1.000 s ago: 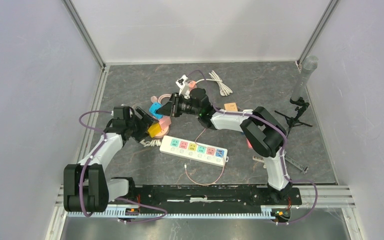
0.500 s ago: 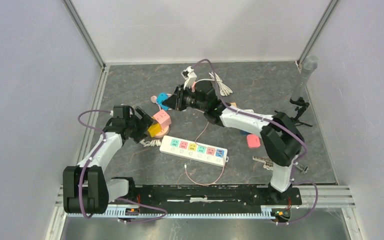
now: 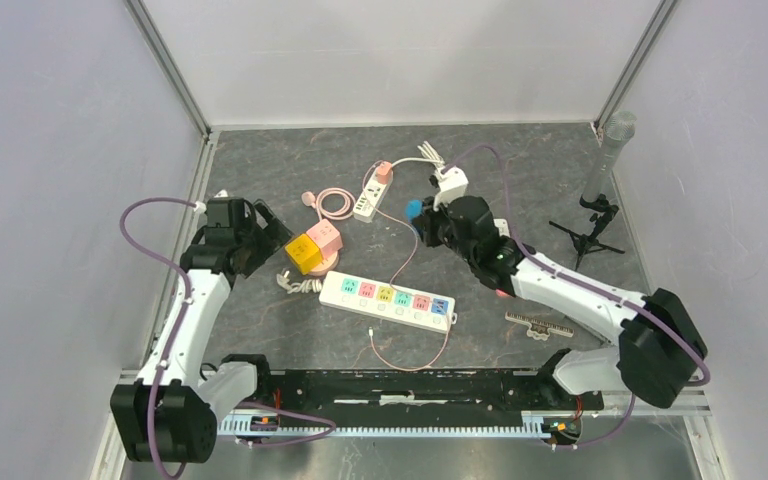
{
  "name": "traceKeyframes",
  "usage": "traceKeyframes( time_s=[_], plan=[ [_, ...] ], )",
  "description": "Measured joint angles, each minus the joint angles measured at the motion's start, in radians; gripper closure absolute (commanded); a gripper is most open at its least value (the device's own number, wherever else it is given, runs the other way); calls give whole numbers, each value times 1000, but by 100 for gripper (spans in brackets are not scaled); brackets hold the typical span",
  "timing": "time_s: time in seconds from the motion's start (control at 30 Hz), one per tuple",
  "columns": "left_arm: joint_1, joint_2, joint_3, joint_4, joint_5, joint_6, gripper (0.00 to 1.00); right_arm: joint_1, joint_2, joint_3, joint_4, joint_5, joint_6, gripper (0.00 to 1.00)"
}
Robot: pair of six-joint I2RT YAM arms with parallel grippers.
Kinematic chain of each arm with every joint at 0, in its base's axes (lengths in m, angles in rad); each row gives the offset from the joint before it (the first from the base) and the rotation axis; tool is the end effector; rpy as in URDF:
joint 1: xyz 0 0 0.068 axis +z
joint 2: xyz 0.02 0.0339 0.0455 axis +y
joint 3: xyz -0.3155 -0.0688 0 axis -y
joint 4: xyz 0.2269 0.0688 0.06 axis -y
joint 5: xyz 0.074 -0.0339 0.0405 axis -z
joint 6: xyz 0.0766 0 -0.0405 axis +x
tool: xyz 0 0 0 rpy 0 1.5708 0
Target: Pull the plug off the socket
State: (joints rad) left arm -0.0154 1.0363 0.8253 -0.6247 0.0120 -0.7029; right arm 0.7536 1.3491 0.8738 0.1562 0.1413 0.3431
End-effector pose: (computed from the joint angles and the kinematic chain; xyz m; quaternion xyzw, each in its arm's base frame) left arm 0.1947 -0.0039 0.2844 -0.3125 0.8793 -0.1315 0.3344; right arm 0.2423 0.2125 0.3238 -0.1243 0.7999 0.2558 0.5285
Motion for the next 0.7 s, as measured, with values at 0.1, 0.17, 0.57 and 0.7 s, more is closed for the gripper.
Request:
traceKeyframes(
  time_s=[0.1, 0.17, 0.57, 0.7],
  plan=[
    [0, -27, 0, -29, -43, 15, 0, -3, -42, -70, -78, 135, -49, 100],
    [3, -31, 0, -56, -79, 29, 0, -6, -62, -127, -136, 224, -61, 100],
    [10, -93, 0, -106, -62, 35, 0, -11, -76, -274, -269, 403, -60, 93],
    [10, -93, 0, -107, -59, 38, 0, -12, -19, -269, -262, 416, -61, 87]
  ],
)
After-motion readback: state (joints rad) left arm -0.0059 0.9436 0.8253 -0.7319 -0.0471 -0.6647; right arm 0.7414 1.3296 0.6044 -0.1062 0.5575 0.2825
